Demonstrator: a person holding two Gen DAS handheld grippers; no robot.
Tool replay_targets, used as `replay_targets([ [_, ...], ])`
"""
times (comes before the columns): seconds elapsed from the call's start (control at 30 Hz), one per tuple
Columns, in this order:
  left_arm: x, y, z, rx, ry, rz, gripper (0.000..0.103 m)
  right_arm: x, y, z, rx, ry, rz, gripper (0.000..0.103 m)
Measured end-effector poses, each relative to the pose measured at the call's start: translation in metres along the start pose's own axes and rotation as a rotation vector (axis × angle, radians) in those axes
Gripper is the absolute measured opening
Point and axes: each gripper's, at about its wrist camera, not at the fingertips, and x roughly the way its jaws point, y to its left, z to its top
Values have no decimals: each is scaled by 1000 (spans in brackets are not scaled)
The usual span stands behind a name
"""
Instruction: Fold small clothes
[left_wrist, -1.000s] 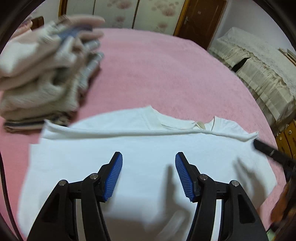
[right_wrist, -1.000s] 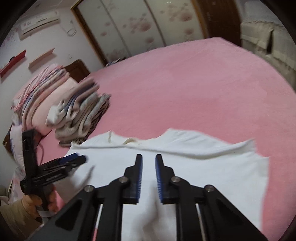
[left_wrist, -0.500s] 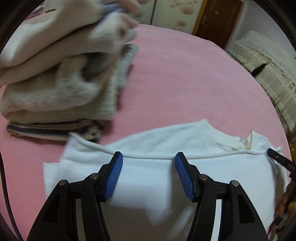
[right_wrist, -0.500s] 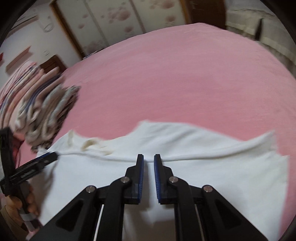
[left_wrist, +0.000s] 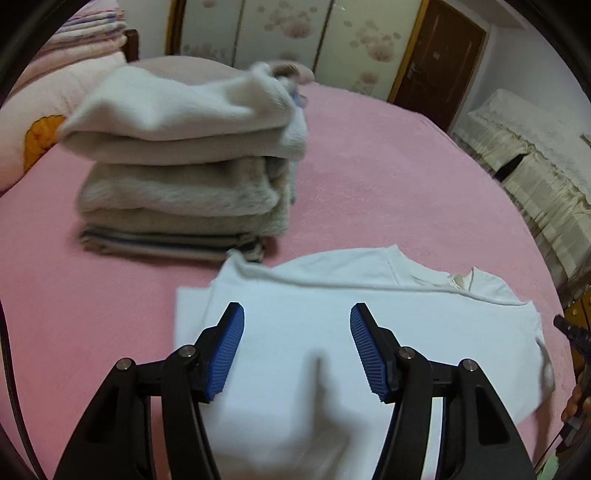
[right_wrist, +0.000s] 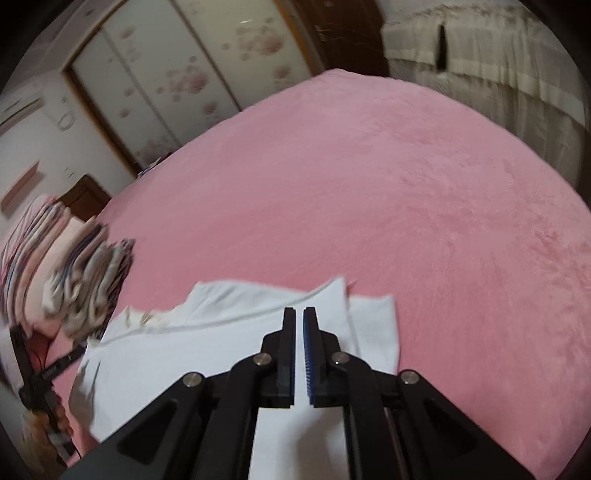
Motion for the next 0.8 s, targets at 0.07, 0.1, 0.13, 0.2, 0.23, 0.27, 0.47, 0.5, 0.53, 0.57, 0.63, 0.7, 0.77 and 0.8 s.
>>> replay_targets([
  [0.07, -19, 11, -15, -27, 3, 9, 59, -19, 9, -21, -38, 1, -3, 6],
  [0.1, -27, 16, -24, -37, 1, 25, 59, -25, 11, -26, -44, 5, -7, 6],
  [0.13, -36, 22, -33, -44, -7, 44, 59, -34, 12, -36, -50, 6, -15, 6],
  [0.2, -52, 40, -49, -63, -18, 74, 59, -49, 9, -48, -61, -1, -39, 10],
  [0.23, -59, 48, -58, -75, -17, 81, 59, -53, 8, -52, -67, -3, -55, 14],
  [0.27, -62, 54, -67, -86, -11, 85, 59, -59, 5, -60, -74, -5, -72, 16],
  [0.47, -56, 67, -95, -107, 10, 77, 58, -71, -18, -84, -58, 23, -103, 17],
  [0.5, -56, 68, -95, -106, 0, 63, 58, -70, -22, -85, -52, 37, -103, 17],
  [0.53, -53, 66, -93, -104, -9, 39, 58, -70, -25, -87, -49, 46, -102, 17],
  [0.57, -49, 63, -89, -102, -17, 12, 58, -69, -28, -89, -47, 52, -99, 17],
  [0.63, -47, 62, -84, -89, -33, -29, 58, -66, -31, -93, -44, 62, -100, 17],
  [0.7, -43, 62, -81, -71, -25, -47, 58, -64, -33, -95, -39, 69, -94, 17],
  [0.77, -40, 62, -80, -78, -8, -59, 58, -60, -34, -94, -34, 69, -98, 17],
  [0.8, -39, 63, -80, -84, -1, -63, 58, -58, -34, -94, -33, 70, -101, 17],
])
